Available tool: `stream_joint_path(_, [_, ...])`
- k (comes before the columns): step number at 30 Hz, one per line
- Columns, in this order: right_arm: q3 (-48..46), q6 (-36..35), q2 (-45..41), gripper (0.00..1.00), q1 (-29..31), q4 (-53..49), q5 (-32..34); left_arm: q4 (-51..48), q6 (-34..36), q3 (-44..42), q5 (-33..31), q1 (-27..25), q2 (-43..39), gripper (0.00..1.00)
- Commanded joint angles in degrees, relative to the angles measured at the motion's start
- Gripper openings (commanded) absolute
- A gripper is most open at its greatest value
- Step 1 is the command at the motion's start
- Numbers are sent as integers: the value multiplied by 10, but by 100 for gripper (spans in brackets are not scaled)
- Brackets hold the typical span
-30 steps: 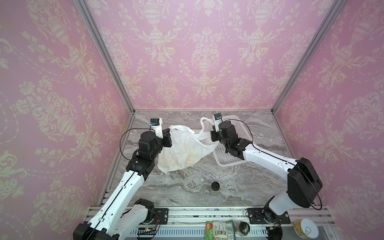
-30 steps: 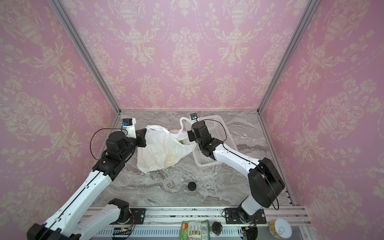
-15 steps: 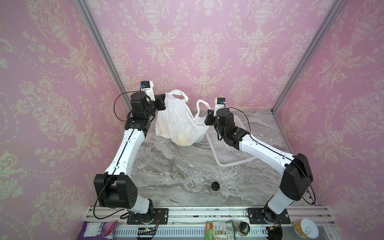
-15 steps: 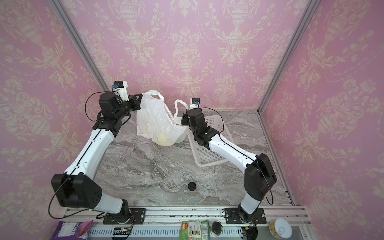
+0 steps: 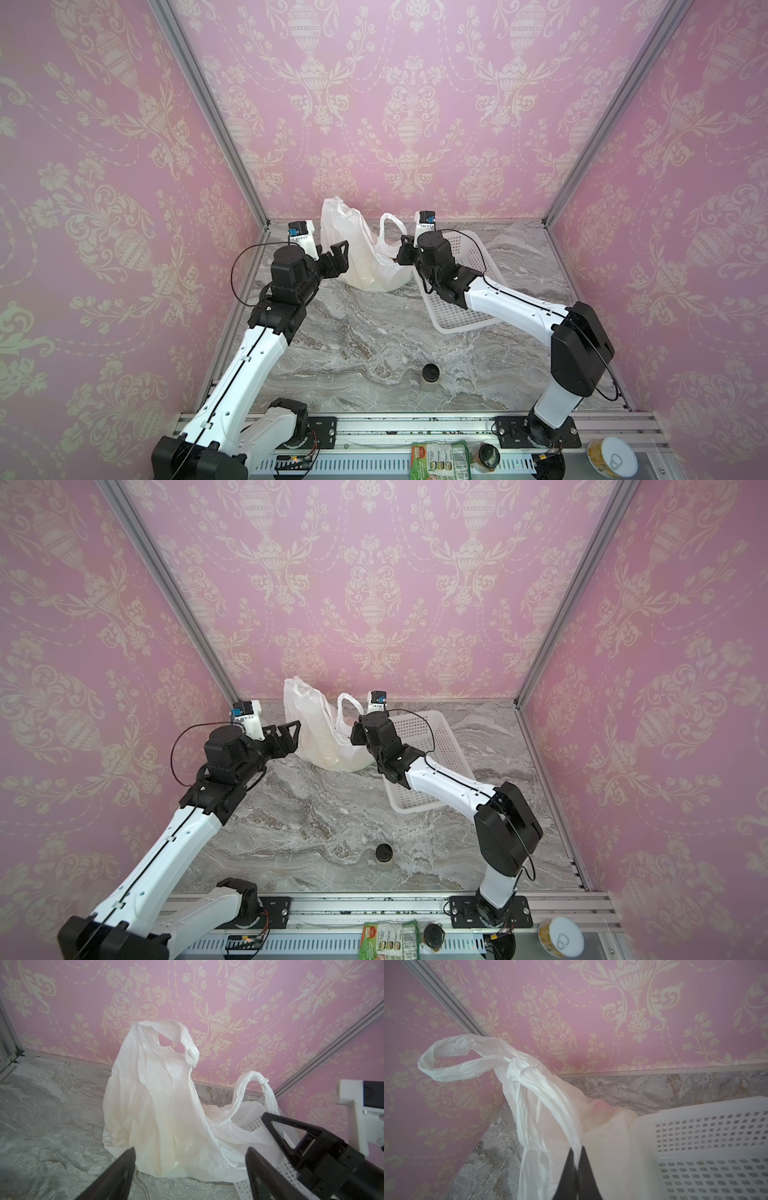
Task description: Untie the knot of the plastic bag and take out the fruit
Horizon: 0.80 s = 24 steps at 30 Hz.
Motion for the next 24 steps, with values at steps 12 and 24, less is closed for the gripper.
stream_joint_path(12, [-151,28,-56,0,41,106,35,77,-23,97,-13,1,155,91])
stream_joint_path(24, [-189,36,-69,0,42,136,33,63,-40,182,-4,52,265,7])
